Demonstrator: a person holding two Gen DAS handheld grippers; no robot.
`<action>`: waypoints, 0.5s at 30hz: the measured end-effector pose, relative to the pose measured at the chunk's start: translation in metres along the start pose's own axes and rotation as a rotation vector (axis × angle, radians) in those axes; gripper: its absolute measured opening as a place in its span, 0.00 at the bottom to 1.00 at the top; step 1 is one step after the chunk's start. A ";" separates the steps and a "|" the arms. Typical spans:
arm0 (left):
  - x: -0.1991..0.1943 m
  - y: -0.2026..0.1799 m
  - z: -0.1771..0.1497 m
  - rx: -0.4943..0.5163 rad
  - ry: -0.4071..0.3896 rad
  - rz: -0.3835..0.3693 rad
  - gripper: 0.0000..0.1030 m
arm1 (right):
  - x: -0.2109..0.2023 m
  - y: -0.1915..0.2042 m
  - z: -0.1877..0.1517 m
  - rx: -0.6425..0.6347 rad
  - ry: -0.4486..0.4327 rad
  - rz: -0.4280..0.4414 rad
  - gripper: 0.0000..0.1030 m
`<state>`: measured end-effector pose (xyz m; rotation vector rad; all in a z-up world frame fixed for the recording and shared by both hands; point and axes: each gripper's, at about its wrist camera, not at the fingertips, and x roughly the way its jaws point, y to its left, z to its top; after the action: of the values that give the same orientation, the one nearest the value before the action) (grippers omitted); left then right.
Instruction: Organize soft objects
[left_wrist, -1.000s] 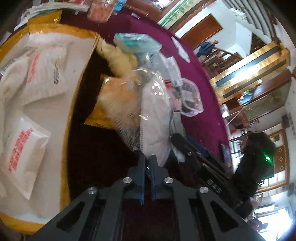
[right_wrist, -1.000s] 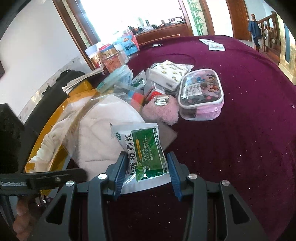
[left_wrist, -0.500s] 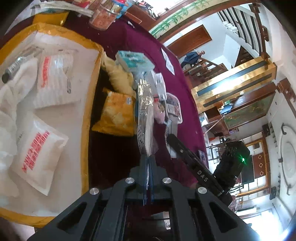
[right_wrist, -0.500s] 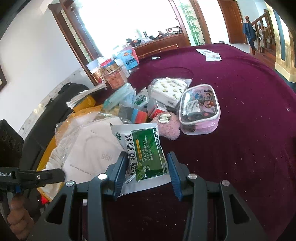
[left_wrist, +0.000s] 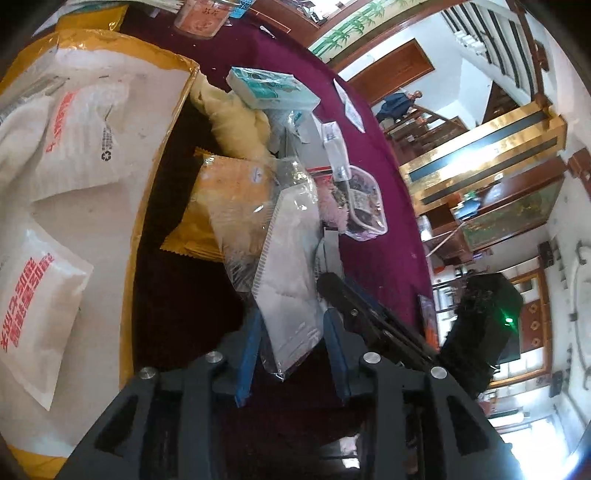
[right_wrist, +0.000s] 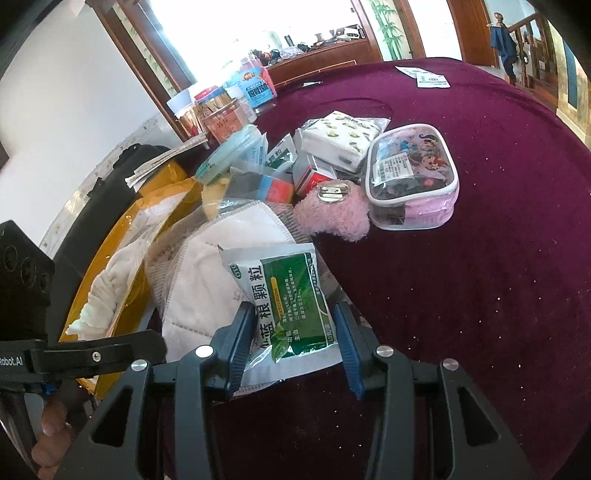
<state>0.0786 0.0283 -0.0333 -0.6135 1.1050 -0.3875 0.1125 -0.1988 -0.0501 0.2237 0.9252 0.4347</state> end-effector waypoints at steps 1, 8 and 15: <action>0.001 -0.001 0.000 0.006 -0.010 0.011 0.35 | 0.000 0.001 0.000 -0.003 0.000 -0.004 0.42; 0.001 0.001 0.001 0.008 -0.028 0.058 0.03 | -0.001 0.001 0.000 -0.003 -0.005 -0.002 0.42; -0.042 0.001 0.000 0.005 -0.075 -0.027 0.01 | -0.016 -0.001 0.000 0.016 -0.066 0.029 0.42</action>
<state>0.0615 0.0526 -0.0044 -0.6345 1.0245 -0.3874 0.1039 -0.2069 -0.0386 0.2653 0.8616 0.4440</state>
